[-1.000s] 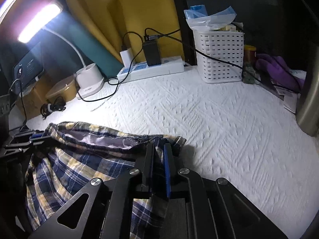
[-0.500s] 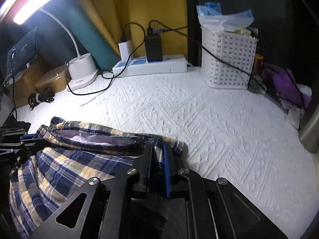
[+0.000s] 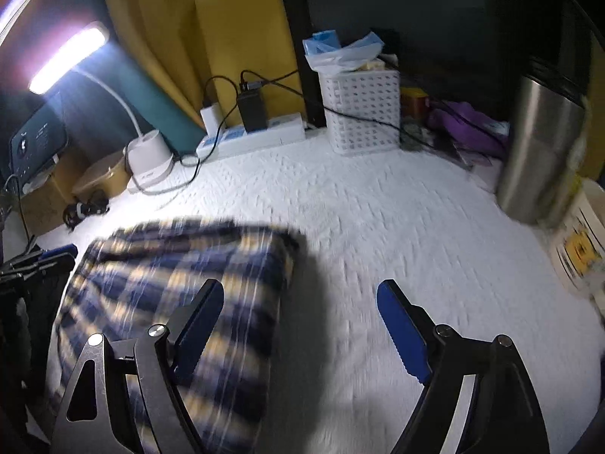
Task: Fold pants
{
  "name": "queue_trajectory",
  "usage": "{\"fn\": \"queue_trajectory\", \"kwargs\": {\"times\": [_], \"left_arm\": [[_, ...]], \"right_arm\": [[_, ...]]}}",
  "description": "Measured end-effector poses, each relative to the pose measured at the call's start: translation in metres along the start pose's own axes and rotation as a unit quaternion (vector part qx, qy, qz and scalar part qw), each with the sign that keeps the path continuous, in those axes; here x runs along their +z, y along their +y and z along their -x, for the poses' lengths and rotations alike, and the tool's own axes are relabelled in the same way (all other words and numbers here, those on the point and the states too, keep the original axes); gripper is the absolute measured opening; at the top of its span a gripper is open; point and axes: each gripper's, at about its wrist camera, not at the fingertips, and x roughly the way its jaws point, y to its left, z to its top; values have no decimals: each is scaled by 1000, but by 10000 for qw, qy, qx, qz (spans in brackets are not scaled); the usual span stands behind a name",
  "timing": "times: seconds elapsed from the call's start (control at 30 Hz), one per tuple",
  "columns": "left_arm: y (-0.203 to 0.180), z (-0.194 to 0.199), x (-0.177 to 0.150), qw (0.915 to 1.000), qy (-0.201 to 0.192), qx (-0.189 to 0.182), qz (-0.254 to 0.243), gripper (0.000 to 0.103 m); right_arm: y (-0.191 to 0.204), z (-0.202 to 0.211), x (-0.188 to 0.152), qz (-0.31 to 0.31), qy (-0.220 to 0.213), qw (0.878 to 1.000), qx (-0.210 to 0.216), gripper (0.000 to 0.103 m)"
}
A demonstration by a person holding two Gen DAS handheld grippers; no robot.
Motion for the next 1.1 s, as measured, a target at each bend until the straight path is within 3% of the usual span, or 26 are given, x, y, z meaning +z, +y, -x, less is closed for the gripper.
{"fn": "queue_trajectory", "kwargs": {"times": [0.07,0.1,0.23,0.43,0.57,0.67,0.73,1.1], "left_arm": [[-8,-2,-10,9999,141,-39,-90,48],[-11,-5,-16,9996,250,-18,-128,48],[-12,-16,-35,9984,548,136,-85,48],[-13,-12,-43,9981,532,270,-137,48],[-8,-16,-45,9977,526,403,-149,51],[-8,-17,-46,9974,531,459,-170,51],[-8,-17,-47,9971,538,505,-188,54],[-17,-6,-48,9967,554,559,-202,54]], "right_arm": [[5,9,-15,-39,46,10000,32,83],[8,11,-23,-23,100,9999,62,77],[19,21,-59,36,341,9994,47,43],[28,30,-92,-83,575,9978,318,42],[44,32,-107,400,536,9977,-62,41],[45,38,-114,394,463,9980,-159,32],[43,43,-121,371,428,9983,-110,16],[43,69,-137,-11,198,9998,-52,6]]}}
